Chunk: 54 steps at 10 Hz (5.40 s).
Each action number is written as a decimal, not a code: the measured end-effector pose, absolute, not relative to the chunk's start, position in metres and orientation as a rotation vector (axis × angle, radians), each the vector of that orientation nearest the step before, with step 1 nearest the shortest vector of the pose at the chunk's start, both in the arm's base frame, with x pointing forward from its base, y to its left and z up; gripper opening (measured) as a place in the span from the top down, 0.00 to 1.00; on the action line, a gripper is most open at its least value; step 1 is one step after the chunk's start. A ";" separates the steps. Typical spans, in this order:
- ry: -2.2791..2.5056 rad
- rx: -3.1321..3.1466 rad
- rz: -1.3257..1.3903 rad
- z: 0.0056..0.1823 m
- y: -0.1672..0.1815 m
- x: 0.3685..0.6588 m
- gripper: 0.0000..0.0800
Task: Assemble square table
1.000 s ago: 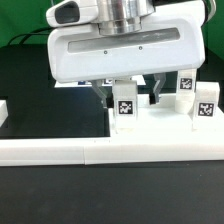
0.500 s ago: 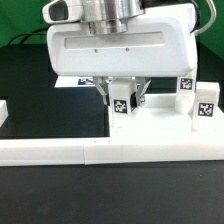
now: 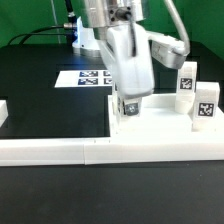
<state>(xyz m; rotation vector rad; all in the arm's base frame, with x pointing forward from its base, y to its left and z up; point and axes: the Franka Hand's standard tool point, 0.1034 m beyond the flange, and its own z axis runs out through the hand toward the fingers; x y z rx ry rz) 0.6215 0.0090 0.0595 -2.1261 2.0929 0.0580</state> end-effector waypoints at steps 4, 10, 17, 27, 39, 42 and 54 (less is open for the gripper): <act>2.103 -2.102 0.061 0.059 0.012 0.621 0.41; 0.953 -2.836 -0.062 0.060 0.013 0.622 0.19; 0.367 -3.034 -0.107 0.063 0.007 0.626 0.49; 2.207 -2.075 -0.032 0.059 0.006 0.622 0.65; 0.504 -3.030 -0.112 0.066 -0.002 0.630 0.19; 0.457 -3.037 -0.127 0.066 -0.002 0.631 0.34; 2.009 -2.187 -0.032 0.064 -0.010 0.621 0.64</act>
Offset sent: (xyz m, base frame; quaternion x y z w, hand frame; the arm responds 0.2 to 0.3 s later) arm 0.0000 0.0000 0.0000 0.0000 0.0000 0.0000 1.0000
